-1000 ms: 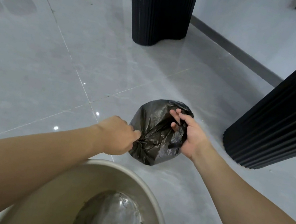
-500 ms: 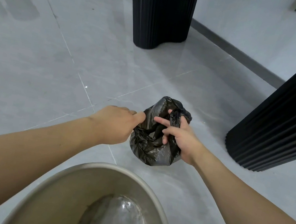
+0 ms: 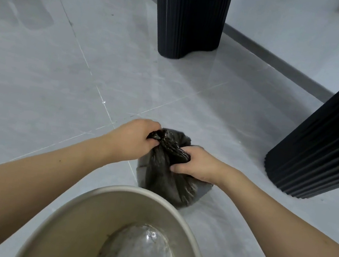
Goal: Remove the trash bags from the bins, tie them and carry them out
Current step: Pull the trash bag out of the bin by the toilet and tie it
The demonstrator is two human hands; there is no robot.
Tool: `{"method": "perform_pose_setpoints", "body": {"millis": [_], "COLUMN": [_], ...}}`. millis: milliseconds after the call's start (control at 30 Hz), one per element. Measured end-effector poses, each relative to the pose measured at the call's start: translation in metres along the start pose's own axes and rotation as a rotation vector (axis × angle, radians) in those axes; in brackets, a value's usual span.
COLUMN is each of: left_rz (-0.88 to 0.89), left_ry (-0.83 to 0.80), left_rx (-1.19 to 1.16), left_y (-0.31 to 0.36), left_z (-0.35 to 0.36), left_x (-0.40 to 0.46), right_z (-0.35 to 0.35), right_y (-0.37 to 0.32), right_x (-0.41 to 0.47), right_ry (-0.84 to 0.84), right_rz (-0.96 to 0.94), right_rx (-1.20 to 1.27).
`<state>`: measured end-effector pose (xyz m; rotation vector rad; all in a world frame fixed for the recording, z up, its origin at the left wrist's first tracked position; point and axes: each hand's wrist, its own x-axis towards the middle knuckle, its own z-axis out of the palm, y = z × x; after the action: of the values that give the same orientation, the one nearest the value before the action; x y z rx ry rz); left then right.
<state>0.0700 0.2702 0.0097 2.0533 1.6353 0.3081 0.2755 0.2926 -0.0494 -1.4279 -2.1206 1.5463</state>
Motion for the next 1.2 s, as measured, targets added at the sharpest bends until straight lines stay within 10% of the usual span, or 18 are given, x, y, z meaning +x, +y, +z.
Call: {"method": "perform_pose_setpoints", "body": {"millis": [233,400,800,1200], "left_rz": [-0.260,-0.289,-0.323,-0.330], "left_ry": [0.033,0.007,-0.043,0.045], "left_rx": [-0.504,-0.602,-0.572,-0.645], "left_y": [0.008,0.014,0.009,0.001], "left_z": [-0.001,-0.005,0.004,0.017], "left_x": [0.006,0.009,0.009,0.005], "right_z": [-0.009,-0.006,0.001,0.001], "right_y": [-0.023,-0.023,-0.009,-0.005], "right_x": [-0.001,-0.005,0.001,-0.003], "right_ry": [0.013,-0.302,0.280,0.244], "right_rz": [0.115,0.102,-0.066,-0.231], "right_rx": [0.123,0.312,-0.339,-0.368]}}
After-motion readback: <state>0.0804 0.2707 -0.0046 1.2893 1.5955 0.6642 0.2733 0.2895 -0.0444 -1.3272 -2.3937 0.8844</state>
